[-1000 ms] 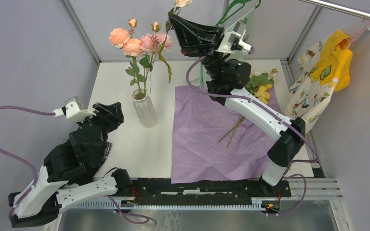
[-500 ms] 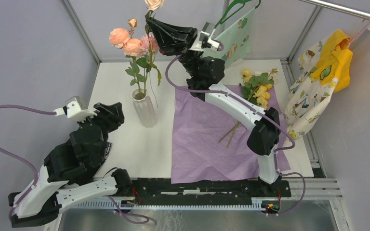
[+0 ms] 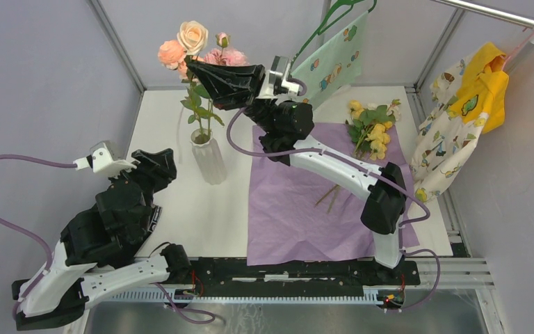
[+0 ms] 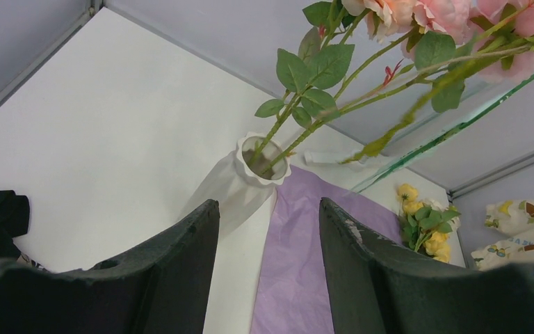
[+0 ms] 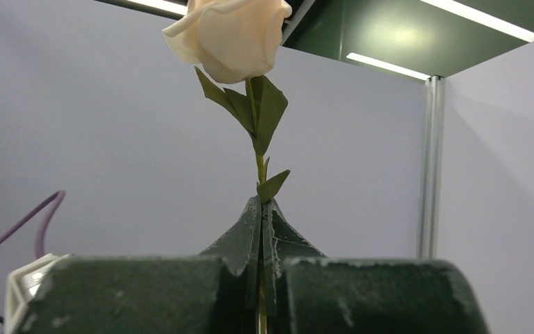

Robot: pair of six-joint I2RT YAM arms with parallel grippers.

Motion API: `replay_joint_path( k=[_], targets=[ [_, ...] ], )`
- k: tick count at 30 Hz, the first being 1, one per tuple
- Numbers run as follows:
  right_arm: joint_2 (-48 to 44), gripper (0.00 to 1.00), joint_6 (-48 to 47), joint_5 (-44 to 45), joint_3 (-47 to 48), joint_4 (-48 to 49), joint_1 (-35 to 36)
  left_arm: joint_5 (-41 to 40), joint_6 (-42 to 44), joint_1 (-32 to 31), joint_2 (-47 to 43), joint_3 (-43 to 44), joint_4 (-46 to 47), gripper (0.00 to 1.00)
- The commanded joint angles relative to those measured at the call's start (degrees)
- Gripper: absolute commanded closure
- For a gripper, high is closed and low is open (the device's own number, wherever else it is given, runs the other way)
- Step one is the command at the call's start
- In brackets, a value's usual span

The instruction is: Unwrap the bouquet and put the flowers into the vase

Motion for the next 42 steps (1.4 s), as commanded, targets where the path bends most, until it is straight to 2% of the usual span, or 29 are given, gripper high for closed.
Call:
replay_joint_path(
  k=[1,8,15,22,29,37,42],
  targets=[
    [-5.5,1.00,-2.3,-2.6,-2.5,2.6,2.1,0.2,2.0,0.1,-0.8,0.6,2.1,0.39],
    [-2.7,1.00,-5.8,-2.0,2.5,-0.5,2.6,0.4,1.9,0.1,-1.7,0.4,2.1,0.39],
    [0.0,1.00,-14.3,0.0,7.3,-4.2,2.6,0.5,2.0,0.1,-1.9,0.6,2.1,0.39],
    [4.1,1.00,-16.8,-0.7,14.4,-5.9,2.6,0.0,1.9,0.1,-1.7,0.5,2.1,0.39],
    [3.6,1.00,-22.7,0.5,10.6,-5.9,2.6,0.0,1.9,0.2,-1.8,0.5,2.1,0.39],
    [5.0,1.00,-23.9,0.2,11.8,-6.4,2.6,0.1,2.1,0.1,-1.4,0.7,2.1,0.39],
    [3.7,1.00,-25.9,1.0,8.5,-6.3,2.6,0.2,2.1,0.1,-1.8,0.7,2.1,0.39]
  ],
)
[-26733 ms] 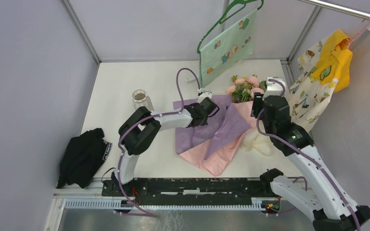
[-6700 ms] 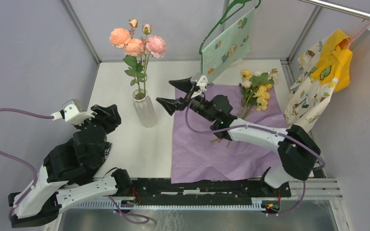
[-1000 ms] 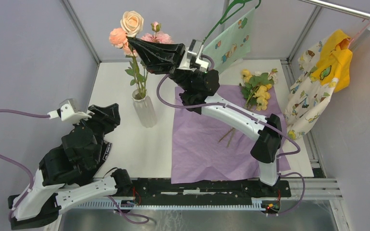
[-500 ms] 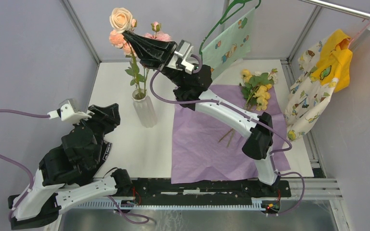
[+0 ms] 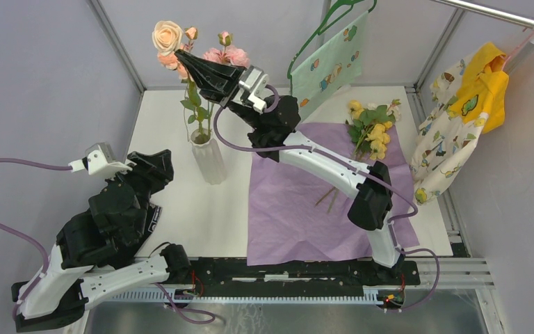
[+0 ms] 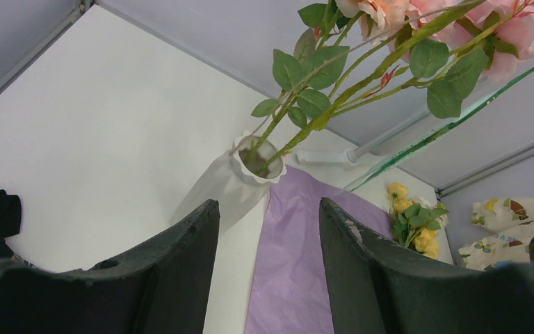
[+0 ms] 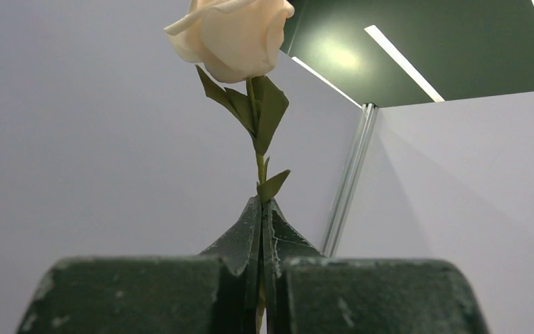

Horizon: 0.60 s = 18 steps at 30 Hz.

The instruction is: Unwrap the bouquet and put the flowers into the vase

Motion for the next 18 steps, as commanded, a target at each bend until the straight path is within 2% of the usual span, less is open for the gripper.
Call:
replay_joint_path(
  k=[1,18],
  targets=[
    [-1.5,1.00,-2.4,1.1,-1.6,1.2,0.1,-0.8,2.1,0.1,-0.2,0.8,2.1,0.39],
    [-5.6,1.00,-8.1,2.0,-5.0,0.7,0.1,-0.9,2.1,0.1,0.8,1.2,2.2,0.39]
  ],
)
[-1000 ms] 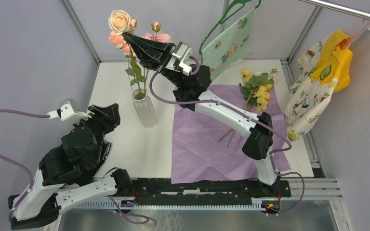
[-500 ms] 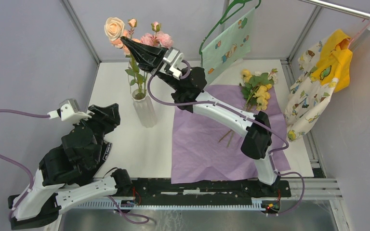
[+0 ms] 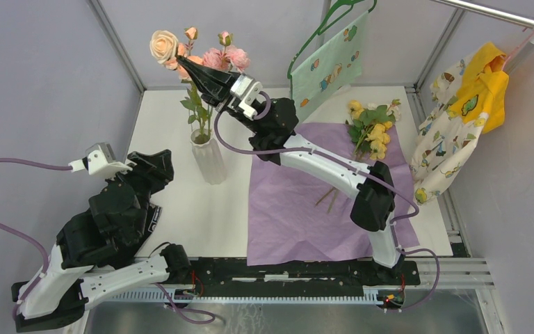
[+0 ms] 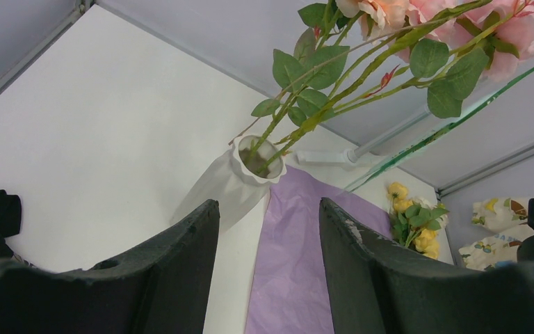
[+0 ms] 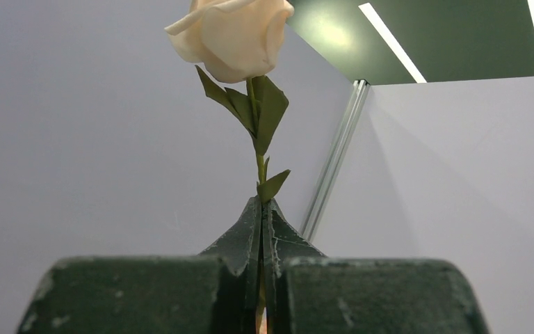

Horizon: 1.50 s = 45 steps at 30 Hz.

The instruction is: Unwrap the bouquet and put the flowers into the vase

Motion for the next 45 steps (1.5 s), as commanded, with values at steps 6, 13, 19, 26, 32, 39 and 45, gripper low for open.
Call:
replay_joint_path(
  k=[6,13,19,26,32,39,45],
  targets=[
    [-6.9,1.00,-2.4,0.4,-1.3,1.2,0.0,-0.7,2.1,0.1,1.5,1.6,2.2,0.39],
    [-9.9,1.00,-2.7,0.7,-5.9,2.0,0.0,-0.5,1.9,0.1,1.5,1.6,2.2,0.39],
    [-10.8,1.00,-2.7,1.4,-8.6,2.4,0.0,-0.3,1.9,0.1,1.6,1.6,2.2,0.39],
    [-9.5,1.00,0.8,0.8,-9.2,2.5,0.0,0.1,2.1,0.1,1.6,2.4,2.2,0.39],
    [-7.6,1.00,3.8,0.8,-10.6,2.1,0.0,0.5,2.5,0.1,2.6,7.4,1.9,0.37],
    [-5.2,1.00,8.0,0.1,-11.0,1.4,0.0,6.7,-1.1,0.1,9.3,21.9,-3.2,0.36],
    [-4.5,1.00,10.3,0.7,-14.5,1.5,0.0,10.9,-2.5,0.1,12.0,28.4,-3.3,0.37]
  ],
)
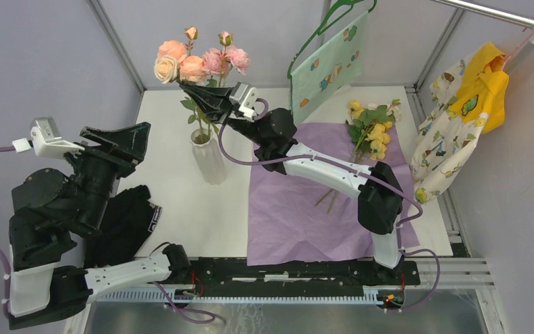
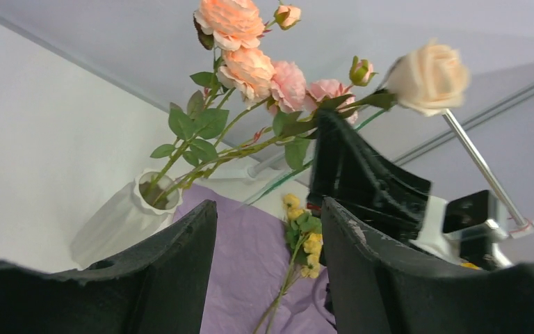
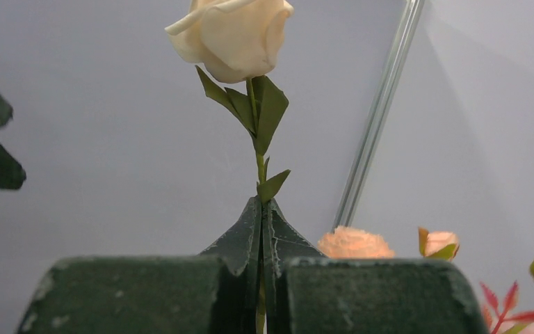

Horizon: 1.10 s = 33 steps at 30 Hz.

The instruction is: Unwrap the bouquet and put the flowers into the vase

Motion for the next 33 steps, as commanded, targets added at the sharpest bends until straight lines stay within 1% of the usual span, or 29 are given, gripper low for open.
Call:
replay_joint_path(
  k=[1,8,15,17,19,20,22,25,27,31,33],
  targets=[
    [0.0,1.00,3.1,0.6,-2.9,1.4,0.0,4.2,-2.0,0.1,2.5,3.9,-0.9,0.37],
    [0.3,1.00,2.9,2.3,-8.8,0.6,0.1,4.5,-2.5,0.2,3.0,3.8,-0.7,0.38],
    [2.0,1.00,2.8,3.4,-9.6,-1.3,-0.1,4.7,-2.1,0.1,3.1,3.7,-0.7,0.38],
    [2.5,0.97,2.9,3.7,-9.6,-1.9,-0.2,4.7,-2.0,0.1,3.0,3.5,-0.7,0.37],
    [2.9,0.91,3.1,4.2,-9.8,-2.6,-0.3,4.9,-1.9,0.1,2.8,3.2,-0.6,0.37],
    [3.0,0.86,3.4,4.4,-9.9,-2.9,-0.4,4.9,-1.5,0.2,2.6,2.8,-0.1,0.37],
    [3.1,0.71,3.7,4.8,-10.6,-3.1,-0.5,5.4,-0.9,0.2,1.8,1.8,1.2,0.37],
    [3.0,0.43,4.1,6.2,-11.7,-3.5,-0.7,5.3,-0.9,0.1,1.4,1.6,1.4,0.37],
    [2.7,0.30,4.3,7.1,-12.7,-3.7,-0.8,5.6,-1.2,0.1,0.9,1.6,1.5,0.37],
    [0.6,0.13,4.2,9.3,-16.7,-2.8,-0.9,5.6,-1.4,0.1,0.7,1.6,1.5,0.37],
    [-0.3,0.09,3.8,10.4,-17.9,-2.9,-0.9,5.7,-1.0,0.1,0.9,1.6,1.4,0.37]
  ],
)
